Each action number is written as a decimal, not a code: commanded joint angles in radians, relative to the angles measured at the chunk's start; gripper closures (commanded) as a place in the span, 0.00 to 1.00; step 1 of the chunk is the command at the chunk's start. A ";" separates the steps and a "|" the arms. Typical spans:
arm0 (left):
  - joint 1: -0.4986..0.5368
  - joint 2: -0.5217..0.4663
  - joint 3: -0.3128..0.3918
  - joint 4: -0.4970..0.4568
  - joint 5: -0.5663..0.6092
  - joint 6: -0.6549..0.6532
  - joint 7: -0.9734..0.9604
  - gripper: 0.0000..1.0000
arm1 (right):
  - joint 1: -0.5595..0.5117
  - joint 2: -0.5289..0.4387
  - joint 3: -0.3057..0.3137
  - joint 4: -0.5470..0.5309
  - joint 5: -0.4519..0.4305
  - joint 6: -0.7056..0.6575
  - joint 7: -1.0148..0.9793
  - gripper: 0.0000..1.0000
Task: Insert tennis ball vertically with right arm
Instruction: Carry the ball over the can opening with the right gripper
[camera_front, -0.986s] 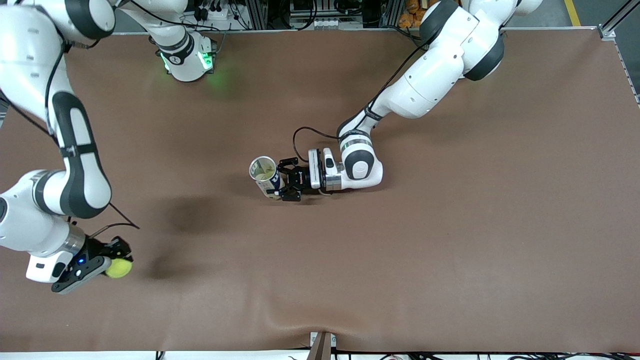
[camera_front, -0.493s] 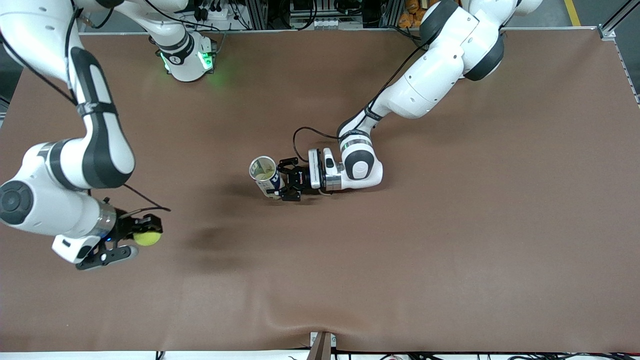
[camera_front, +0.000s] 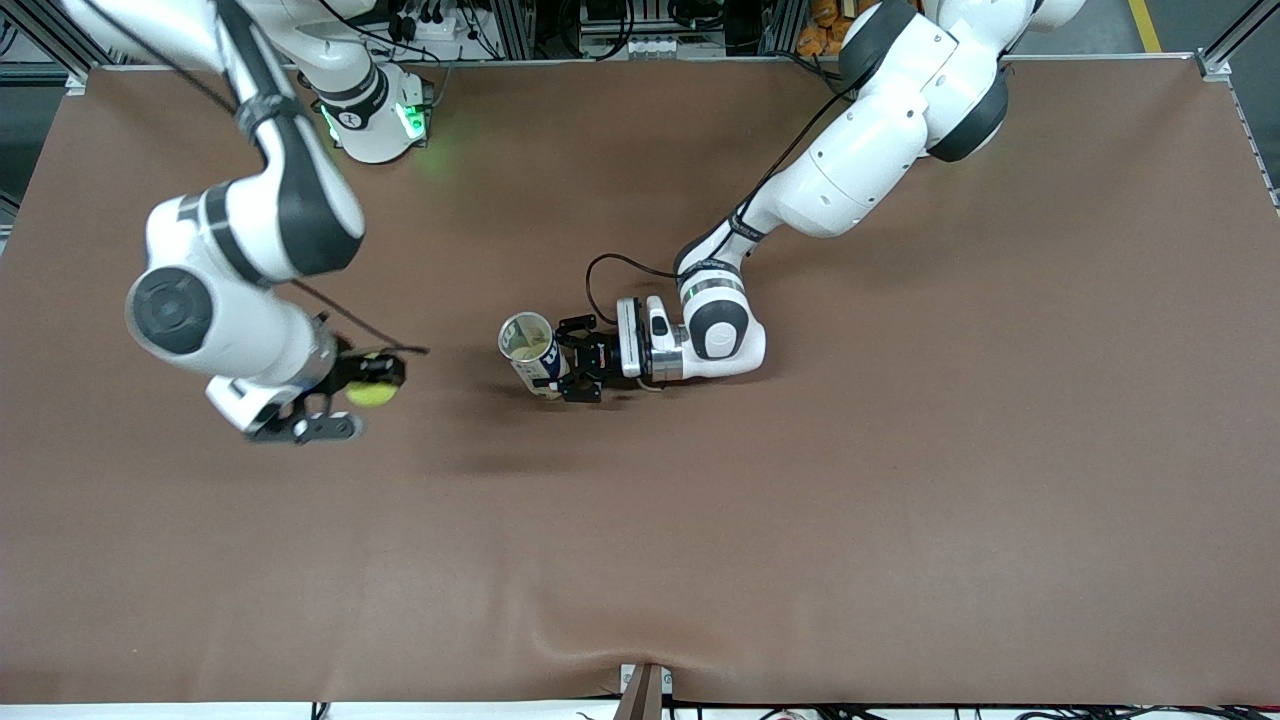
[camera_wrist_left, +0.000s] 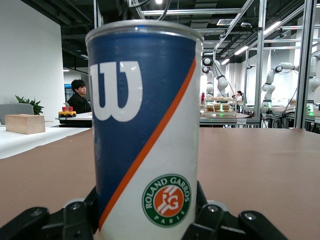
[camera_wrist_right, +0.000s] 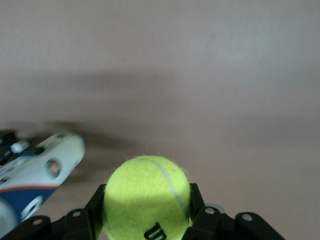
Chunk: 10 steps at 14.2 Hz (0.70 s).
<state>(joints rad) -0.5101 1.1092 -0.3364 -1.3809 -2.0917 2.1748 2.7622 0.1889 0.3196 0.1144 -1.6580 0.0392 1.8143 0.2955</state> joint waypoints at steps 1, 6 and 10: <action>-0.002 0.043 -0.007 0.008 -0.054 0.007 0.185 0.31 | 0.116 -0.054 -0.005 -0.048 0.021 -0.017 0.233 0.52; -0.002 0.043 -0.007 0.008 -0.053 0.007 0.185 0.31 | 0.268 -0.034 -0.007 -0.029 0.025 0.043 0.551 0.51; -0.002 0.044 -0.007 0.008 -0.053 0.007 0.185 0.31 | 0.316 0.018 -0.009 0.003 0.021 0.089 0.642 0.51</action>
<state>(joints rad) -0.5101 1.1095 -0.3364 -1.3809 -2.0917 2.1743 2.7622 0.4943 0.3133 0.1182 -1.6713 0.0555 1.8820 0.9065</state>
